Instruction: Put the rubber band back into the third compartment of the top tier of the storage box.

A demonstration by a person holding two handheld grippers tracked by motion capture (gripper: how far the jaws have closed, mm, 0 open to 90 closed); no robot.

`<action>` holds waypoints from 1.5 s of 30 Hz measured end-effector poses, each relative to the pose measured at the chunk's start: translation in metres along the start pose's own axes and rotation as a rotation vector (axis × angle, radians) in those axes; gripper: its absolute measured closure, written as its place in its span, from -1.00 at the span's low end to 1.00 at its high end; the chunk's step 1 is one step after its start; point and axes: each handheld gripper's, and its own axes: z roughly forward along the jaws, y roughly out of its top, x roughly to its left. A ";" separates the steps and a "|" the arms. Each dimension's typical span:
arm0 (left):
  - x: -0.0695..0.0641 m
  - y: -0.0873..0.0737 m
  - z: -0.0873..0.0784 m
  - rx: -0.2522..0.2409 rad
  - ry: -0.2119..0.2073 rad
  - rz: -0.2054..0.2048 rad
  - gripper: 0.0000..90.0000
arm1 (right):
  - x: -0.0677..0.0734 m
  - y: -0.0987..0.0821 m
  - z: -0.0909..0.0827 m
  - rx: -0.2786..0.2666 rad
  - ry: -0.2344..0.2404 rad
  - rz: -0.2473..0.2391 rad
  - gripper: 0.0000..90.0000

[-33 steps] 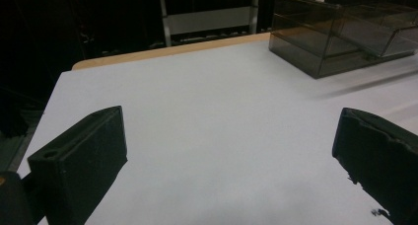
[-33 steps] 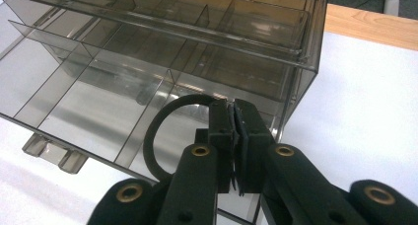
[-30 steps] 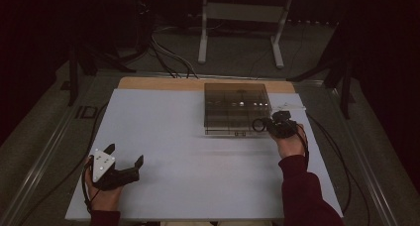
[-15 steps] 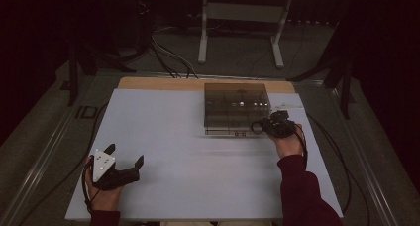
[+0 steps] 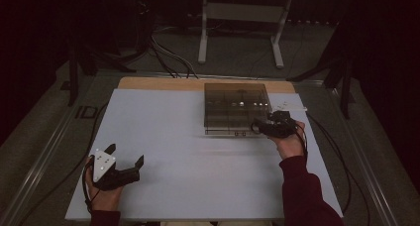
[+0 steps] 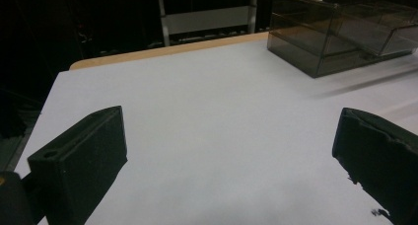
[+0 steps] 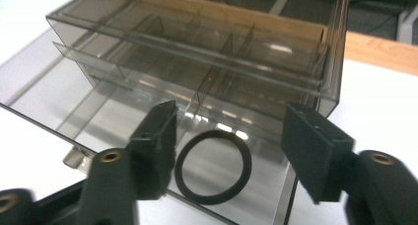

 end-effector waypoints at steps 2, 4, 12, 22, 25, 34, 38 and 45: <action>0.000 0.000 0.000 0.001 -0.003 0.000 -0.98 | 0.000 0.001 -0.001 -0.008 -0.008 0.002 -0.41; 0.000 0.000 0.000 0.002 -0.005 -0.001 -0.98 | 0.000 0.002 -0.002 -0.006 -0.024 0.005 -0.56; 0.000 0.000 0.000 0.005 -0.008 -0.002 -0.98 | 0.000 0.002 -0.005 -0.008 -0.053 0.010 -0.90; 0.000 0.000 0.001 0.007 -0.013 -0.002 -0.98 | -0.003 -0.001 -0.013 -0.019 -0.050 0.021 -1.00; 0.001 0.000 0.001 0.010 -0.015 0.000 -0.98 | -0.004 -0.003 -0.018 -0.028 -0.055 0.015 -1.00; 0.001 0.000 0.001 0.014 -0.026 0.001 -0.98 | -0.006 -0.013 -0.030 -0.049 -0.054 0.012 -1.00; 0.001 0.000 0.001 0.016 -0.032 0.002 -0.98 | -0.007 -0.022 -0.035 -0.055 -0.058 0.008 -1.00; 0.000 0.000 0.002 0.022 -0.043 0.002 -0.98 | -0.005 -0.035 -0.043 -0.086 -0.063 -0.013 -1.00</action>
